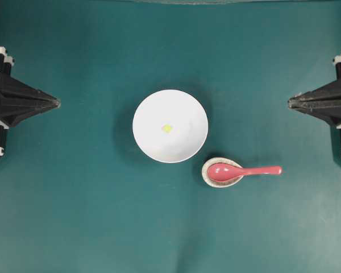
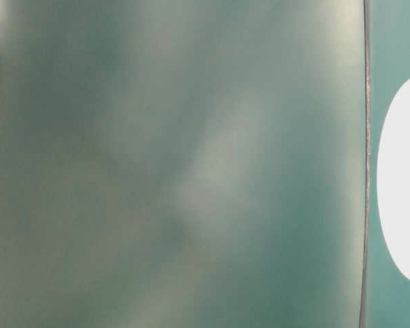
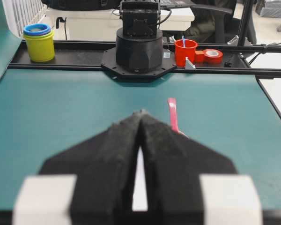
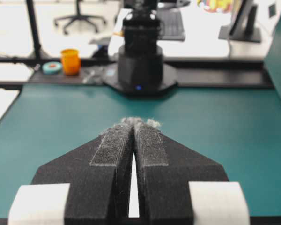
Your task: Scoop the yellow hexagonal prism block from the bowl with a spoon using the right arm.
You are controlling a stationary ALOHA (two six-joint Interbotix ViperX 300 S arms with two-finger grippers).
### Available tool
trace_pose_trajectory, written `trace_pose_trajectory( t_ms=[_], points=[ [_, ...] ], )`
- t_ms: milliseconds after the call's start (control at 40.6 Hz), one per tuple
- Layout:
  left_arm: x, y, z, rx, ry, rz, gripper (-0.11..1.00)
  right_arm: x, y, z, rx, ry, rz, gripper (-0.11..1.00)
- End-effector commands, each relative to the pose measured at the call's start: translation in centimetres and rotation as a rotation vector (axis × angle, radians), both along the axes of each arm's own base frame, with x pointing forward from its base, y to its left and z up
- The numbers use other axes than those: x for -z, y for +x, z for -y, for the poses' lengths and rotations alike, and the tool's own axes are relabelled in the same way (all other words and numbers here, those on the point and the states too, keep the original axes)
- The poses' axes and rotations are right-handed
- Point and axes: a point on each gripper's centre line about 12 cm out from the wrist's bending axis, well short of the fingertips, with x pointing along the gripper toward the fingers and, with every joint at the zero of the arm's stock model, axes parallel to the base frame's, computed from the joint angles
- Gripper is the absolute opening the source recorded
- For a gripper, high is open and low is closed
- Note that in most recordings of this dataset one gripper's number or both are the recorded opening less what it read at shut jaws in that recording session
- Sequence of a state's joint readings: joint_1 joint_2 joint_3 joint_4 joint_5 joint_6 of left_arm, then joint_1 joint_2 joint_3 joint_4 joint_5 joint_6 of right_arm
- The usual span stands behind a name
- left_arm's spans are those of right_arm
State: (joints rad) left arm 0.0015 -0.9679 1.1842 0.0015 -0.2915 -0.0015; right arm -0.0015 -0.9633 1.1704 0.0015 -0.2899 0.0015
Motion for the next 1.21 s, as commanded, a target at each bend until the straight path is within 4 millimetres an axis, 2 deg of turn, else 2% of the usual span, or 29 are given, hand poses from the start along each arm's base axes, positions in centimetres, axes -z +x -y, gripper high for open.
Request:
trace_pose_trajectory(
  t_ms=[0,197,1181],
  points=[
    [-0.93,0.18,0.02,0.001,0.000,-0.006,-0.01,-0.43,0.30,0.09,0.005,-0.005,0.003,-0.02],
    [-1.44,-0.19,0.01,0.001,0.000,-0.003,0.00,-0.13,0.52,0.08,0.005,-0.014,-0.026,-0.01],
    [-1.06,-0.12,0.01,0.001,0.000,-0.029,0.00,-0.48,0.56,0.13,0.006,0.003,-0.015,-0.01]
  ],
)
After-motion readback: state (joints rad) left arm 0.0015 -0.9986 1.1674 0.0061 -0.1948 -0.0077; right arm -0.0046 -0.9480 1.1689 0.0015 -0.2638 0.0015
